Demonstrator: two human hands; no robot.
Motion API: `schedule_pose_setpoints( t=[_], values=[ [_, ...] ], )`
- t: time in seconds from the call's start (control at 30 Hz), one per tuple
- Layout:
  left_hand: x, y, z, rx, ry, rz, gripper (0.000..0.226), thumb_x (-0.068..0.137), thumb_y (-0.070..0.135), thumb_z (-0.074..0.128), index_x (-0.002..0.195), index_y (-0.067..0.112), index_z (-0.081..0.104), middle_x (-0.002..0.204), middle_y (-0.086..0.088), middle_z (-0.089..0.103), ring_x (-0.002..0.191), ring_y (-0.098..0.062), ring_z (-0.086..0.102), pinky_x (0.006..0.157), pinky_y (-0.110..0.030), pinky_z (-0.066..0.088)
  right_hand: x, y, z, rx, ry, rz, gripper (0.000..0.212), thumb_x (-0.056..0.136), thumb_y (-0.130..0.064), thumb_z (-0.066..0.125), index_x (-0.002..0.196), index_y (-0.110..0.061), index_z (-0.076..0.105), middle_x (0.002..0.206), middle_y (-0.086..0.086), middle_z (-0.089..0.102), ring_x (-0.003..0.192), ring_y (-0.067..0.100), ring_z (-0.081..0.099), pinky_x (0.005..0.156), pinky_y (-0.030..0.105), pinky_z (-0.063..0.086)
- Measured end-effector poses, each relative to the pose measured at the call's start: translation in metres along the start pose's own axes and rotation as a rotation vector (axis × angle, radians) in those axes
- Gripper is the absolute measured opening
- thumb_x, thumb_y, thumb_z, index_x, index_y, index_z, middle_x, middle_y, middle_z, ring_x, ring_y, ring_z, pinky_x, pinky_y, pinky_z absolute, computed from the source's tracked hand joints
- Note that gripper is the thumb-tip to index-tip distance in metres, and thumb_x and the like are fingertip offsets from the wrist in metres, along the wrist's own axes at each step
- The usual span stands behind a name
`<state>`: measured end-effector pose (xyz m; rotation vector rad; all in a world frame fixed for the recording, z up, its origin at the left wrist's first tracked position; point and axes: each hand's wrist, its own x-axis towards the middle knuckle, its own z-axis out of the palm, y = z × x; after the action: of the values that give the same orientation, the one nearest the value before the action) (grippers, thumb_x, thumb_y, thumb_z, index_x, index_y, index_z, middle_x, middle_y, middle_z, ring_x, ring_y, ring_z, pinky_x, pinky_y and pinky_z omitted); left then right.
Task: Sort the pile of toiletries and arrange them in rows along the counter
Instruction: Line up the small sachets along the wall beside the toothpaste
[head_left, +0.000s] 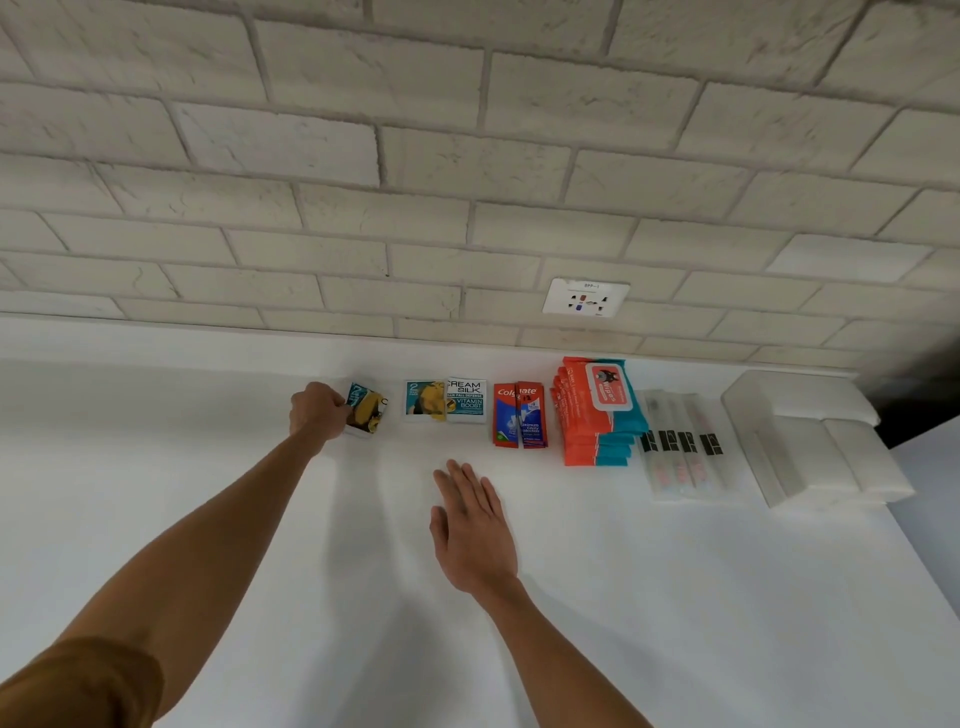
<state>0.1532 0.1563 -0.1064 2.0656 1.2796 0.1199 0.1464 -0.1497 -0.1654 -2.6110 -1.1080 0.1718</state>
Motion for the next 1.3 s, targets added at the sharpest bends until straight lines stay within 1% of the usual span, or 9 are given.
schedule_pose_setpoints(
  t=[0.2,0.3,0.47,0.63,0.83,0.97,1.13,1.2,1.3],
  values=[
    [-0.017,0.029,-0.004,-0.161,0.068,0.133,0.011,0.096,0.015,0.069,0.103,0.007,0.073,0.095,-0.005,0.066,0.091,-0.019,0.056,0.071,-0.030,0.046,0.000,0.000,0.002,0.003,0.015,-0.003,0.058,0.114,-0.045,0.018,0.169,-0.027,0.022,0.178,-0.007,0.008,0.164,0.010,-0.004,0.134,0.040,0.007],
    [-0.025,0.047,0.004,-0.281,0.052,0.123,0.010,0.092,0.018,0.073,0.100,0.012,0.074,0.094,-0.006,0.069,0.093,-0.022,0.061,0.074,-0.030,0.049,0.000,0.000,0.001,0.020,0.011,-0.002,0.058,0.114,-0.044,0.019,0.169,-0.027,0.022,0.178,-0.008,0.008,0.164,0.009,-0.004,0.134,0.039,0.007],
    [-0.029,0.058,0.037,-0.390,-0.025,0.000,0.017,0.090,0.013,0.073,0.105,0.018,0.065,0.109,-0.014,0.070,0.094,-0.030,0.069,0.056,-0.028,0.053,0.000,0.000,0.003,0.001,0.034,-0.001,0.057,0.114,-0.045,0.021,0.168,-0.027,0.024,0.178,-0.006,0.010,0.164,0.011,-0.001,0.134,0.040,0.011],
    [-0.033,0.052,0.064,-0.274,-0.035,-0.036,0.031,0.093,0.003,0.065,0.118,0.016,0.054,0.121,-0.016,0.060,0.092,-0.026,0.059,0.060,-0.030,0.048,0.002,-0.001,0.004,-0.006,0.034,0.011,0.057,0.114,-0.048,0.020,0.168,-0.030,0.022,0.178,-0.008,0.008,0.164,0.011,-0.002,0.133,0.039,0.008],
    [-0.039,0.050,0.068,-0.037,-0.036,0.190,0.040,0.090,0.015,0.074,0.121,0.015,0.050,0.113,-0.014,0.066,0.096,-0.027,0.060,0.071,-0.039,0.053,0.003,0.000,0.006,-0.006,0.056,0.000,0.056,0.114,-0.048,0.025,0.167,-0.030,0.027,0.177,-0.006,0.014,0.164,0.014,0.006,0.132,0.038,0.007],
    [-0.044,0.048,0.062,0.162,-0.063,0.298,0.049,0.087,0.032,0.077,0.124,0.019,0.048,0.114,-0.013,0.064,0.094,-0.031,0.063,0.072,-0.044,0.056,0.013,0.000,0.001,0.030,0.059,-0.005,0.052,0.111,-0.042,0.041,0.161,-0.027,0.041,0.172,-0.002,0.034,0.160,0.018,0.028,0.131,0.039,0.020],
    [-0.052,0.050,0.058,0.187,-0.118,0.397,0.061,0.087,0.031,0.081,0.138,0.020,0.050,0.118,-0.013,0.060,0.104,-0.030,0.060,0.075,-0.036,0.048,0.048,0.008,-0.027,0.061,0.185,0.108,0.051,0.105,-0.030,0.058,0.154,-0.018,0.052,0.160,0.007,0.052,0.145,0.025,0.052,0.119,0.043,0.043],
    [-0.055,0.049,0.060,0.206,-0.124,0.423,0.062,0.087,0.032,0.080,0.141,0.021,0.052,0.120,-0.015,0.061,0.110,-0.033,0.060,0.083,-0.040,0.051,0.067,0.012,-0.039,0.046,0.189,0.156,0.055,0.102,-0.030,0.060,0.155,-0.017,0.049,0.160,0.011,0.051,0.143,0.032,0.053,0.115,0.047,0.045],
    [-0.057,0.047,0.063,0.238,-0.134,0.435,0.057,0.091,0.030,0.077,0.143,0.021,0.055,0.128,-0.018,0.060,0.120,-0.036,0.055,0.097,-0.044,0.051,0.095,0.015,-0.058,0.064,0.011,0.247,0.063,0.107,-0.035,0.052,0.165,-0.023,0.029,0.172,0.014,0.028,0.155,0.038,0.034,0.123,0.051,0.036]
  ],
)
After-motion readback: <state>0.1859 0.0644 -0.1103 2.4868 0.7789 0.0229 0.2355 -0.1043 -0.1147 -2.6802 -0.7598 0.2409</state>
